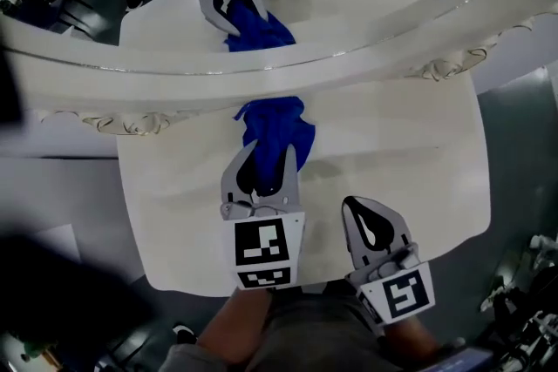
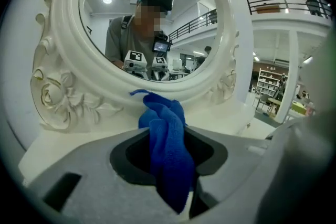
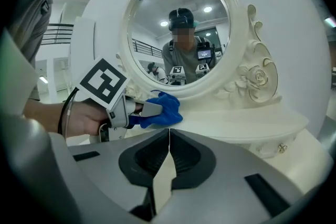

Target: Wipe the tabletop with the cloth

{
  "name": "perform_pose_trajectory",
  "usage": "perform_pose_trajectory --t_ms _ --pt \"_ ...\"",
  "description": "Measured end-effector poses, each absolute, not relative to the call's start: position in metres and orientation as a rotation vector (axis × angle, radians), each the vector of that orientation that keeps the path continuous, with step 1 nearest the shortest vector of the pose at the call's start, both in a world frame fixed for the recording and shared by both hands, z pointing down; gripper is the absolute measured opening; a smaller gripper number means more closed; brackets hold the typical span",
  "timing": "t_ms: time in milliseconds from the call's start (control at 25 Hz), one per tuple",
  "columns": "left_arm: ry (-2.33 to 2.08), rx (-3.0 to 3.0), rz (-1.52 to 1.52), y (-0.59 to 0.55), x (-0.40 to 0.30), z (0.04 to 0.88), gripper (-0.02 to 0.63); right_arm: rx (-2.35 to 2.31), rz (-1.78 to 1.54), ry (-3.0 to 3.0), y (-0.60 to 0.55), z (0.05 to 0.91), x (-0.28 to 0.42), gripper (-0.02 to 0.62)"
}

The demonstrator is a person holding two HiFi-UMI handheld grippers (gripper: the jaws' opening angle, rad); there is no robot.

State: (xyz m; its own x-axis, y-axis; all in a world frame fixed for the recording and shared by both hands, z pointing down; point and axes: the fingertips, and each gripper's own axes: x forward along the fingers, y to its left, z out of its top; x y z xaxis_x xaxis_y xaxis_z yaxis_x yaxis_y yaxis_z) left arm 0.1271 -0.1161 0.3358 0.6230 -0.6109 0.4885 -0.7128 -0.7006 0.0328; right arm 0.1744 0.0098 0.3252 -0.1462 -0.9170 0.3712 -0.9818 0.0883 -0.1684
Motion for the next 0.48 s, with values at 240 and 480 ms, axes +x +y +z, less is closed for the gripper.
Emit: perform_pose_trajectory --t_ms 240,480 --pt "-1.039 2.533 0.73 -0.122 0.135 0.367 0.153 1.918 0.63 -2.167 0.011 0.341 0.176 0.015" --pt "-1.042 2.579 0.813 -0.128 0.135 0.37 0.152 1.9 0.653 -2.178 0.002 0.347 0.17 0.015"
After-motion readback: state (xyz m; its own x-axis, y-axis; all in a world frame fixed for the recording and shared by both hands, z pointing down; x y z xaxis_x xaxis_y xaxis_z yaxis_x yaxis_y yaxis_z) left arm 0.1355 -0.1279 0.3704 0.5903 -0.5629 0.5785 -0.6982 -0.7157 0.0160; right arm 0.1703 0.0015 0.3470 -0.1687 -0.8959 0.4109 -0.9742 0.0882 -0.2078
